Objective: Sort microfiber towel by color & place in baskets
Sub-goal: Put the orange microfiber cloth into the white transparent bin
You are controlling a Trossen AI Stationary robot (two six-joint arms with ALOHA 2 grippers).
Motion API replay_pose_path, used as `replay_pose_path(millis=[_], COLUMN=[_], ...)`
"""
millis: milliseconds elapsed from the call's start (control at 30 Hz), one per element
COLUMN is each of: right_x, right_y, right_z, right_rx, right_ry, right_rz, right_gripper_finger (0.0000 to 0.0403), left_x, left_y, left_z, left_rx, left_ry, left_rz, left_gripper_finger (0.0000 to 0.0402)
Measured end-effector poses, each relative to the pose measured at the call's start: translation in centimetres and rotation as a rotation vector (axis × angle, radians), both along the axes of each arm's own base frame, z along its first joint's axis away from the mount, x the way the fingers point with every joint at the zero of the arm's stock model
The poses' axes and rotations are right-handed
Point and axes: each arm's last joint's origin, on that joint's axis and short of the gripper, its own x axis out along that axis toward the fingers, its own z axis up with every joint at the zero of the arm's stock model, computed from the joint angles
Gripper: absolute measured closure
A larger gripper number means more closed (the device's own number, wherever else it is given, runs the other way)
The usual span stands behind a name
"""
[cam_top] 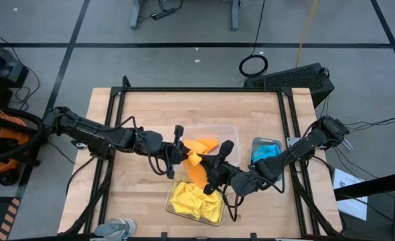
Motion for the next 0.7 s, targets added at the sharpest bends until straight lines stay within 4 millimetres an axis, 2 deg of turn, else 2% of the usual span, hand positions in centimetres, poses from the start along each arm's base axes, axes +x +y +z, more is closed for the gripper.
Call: replay_pose_path(millis=[67,167,300,500,600,700], right_x=[0.0,-0.1,-0.3,-0.6,-0.6,-0.6], right_y=[0.0,-0.2,-0.2,0.0,0.1,0.1], right_z=[0.0,0.1,0.1,0.3,0.5,0.6], right_rx=[-0.013,-0.038,-0.091,-0.143,-0.136,-0.129], right_ry=[0.001,0.0,0.02,0.036,0.019,0.01], right_rz=[-0.018,-0.085,-0.144,-0.194,-0.198,-0.197], right_gripper_finger=[0.0394,0.0388,0.0388,0.0395,0.0394,0.0394], left_x=[0.0,0.0,-0.1,-0.4,-0.5,-0.4], left_y=[0.0,0.0,0.0,0.0,0.0,0.0], left_z=[0.0,0.0,-0.3,-1.1,-1.2,-1.2], left_rx=[-0.025,-0.087,-0.186,-0.207,-0.233,-0.269], left_ry=[0.001,0.005,0.04,0.139,0.145,0.146], left_rz=[0.008,0.028,0.063,0.082,0.093,0.106], left_gripper_finger=[0.0381,0.0354,0.0284,0.0193,0.0178,0.02])
